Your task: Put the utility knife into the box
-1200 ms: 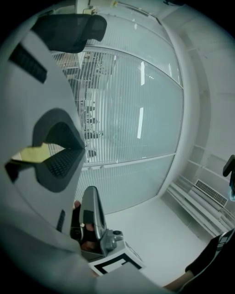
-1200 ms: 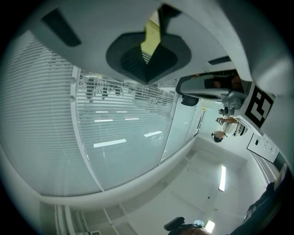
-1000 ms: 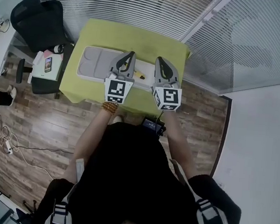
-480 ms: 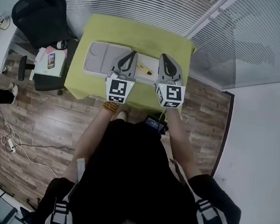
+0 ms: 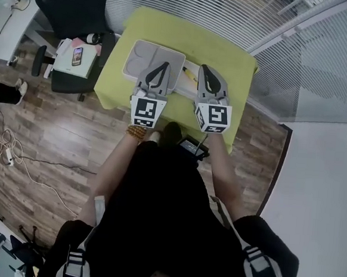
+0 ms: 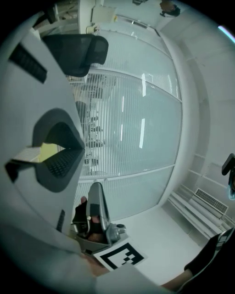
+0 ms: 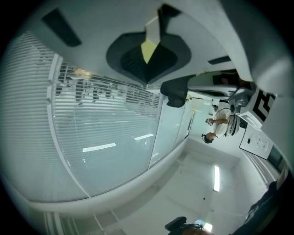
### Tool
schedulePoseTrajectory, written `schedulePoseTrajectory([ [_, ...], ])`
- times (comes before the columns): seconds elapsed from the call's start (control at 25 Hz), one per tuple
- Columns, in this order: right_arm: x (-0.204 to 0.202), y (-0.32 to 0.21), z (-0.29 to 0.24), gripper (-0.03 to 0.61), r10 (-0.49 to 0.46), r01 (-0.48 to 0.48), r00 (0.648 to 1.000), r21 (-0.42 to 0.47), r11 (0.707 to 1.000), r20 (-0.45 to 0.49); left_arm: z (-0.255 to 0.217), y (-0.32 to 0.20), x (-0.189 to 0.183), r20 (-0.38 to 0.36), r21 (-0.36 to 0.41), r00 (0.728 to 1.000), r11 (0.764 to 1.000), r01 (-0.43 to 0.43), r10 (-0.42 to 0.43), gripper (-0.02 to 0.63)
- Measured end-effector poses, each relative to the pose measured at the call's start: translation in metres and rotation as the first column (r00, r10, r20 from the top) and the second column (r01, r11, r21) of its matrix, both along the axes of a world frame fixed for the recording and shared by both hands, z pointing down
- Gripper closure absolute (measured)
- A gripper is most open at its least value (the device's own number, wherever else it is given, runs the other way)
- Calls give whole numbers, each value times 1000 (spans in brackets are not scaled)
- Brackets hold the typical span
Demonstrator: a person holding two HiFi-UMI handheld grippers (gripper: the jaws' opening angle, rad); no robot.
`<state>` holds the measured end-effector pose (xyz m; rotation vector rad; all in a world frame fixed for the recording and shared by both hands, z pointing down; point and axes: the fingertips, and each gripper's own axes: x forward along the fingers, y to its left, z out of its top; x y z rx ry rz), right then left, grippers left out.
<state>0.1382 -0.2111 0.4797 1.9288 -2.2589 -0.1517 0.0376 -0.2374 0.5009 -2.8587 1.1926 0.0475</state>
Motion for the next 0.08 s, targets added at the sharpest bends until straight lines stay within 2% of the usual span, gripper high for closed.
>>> schedulePoseTrajectory([
  [0.08,-16,-7,3,580,-33,33,999,-2,999,8,3,-6,-19,-3,-6,1000,1000,31,-31,601],
])
